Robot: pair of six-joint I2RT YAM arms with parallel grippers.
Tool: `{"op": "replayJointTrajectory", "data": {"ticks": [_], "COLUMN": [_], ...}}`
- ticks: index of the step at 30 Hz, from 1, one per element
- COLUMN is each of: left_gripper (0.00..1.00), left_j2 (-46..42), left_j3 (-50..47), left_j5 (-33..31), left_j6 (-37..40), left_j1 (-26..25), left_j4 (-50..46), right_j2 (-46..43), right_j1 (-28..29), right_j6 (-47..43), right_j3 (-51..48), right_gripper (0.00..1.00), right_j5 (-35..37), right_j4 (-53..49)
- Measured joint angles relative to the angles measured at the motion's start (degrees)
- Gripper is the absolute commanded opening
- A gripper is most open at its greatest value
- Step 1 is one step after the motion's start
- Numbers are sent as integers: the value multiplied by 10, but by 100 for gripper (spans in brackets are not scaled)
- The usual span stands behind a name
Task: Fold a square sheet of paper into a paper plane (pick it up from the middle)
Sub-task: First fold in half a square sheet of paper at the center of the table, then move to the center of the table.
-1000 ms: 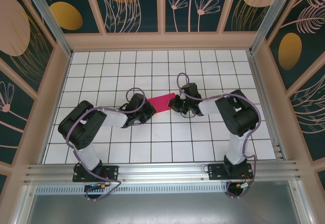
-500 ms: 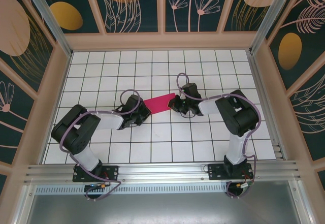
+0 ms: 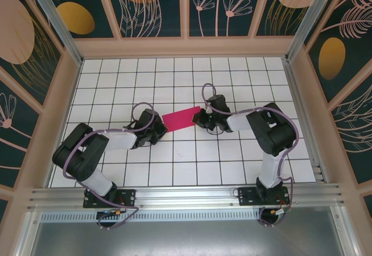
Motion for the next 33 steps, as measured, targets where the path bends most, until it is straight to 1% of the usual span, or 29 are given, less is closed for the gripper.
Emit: {"op": "replayJointTrajectory", "data": {"ticks": [5,8,10,13,15,19,26,33], "left_gripper": [17,25,31,39,43,53,59,62], "left_j2": [-22,-35,-44,-52,-52,-52,-52,-52], "left_j3": [34,73,99,125,136,137,137,130], "left_j5": [-21,-27,-29,-37,-39,-39,-38,-25], "left_j6": [62,104,134,167,184,203,217,217], "left_j1": [30,51,66,83,94,118,147,149], "left_j4": [-93,-138,-161,-184,-198,-219,-236,-237], "right_j2": [-1,-1,-1,0,5,49,144,163], "right_j1": [4,10,18,46,68,108,143,152], "right_j6": [-34,-63,-80,-98,-107,-116,-123,-143], "right_j3": [30,63,91,136,167,240,331,363], "right_gripper": [0,0,3,6,8,9,9,9], "right_j5": [14,43,66,94,106,121,132,133], "right_j4": [-55,-108,-142,-178,-193,-214,-267,-292]}}
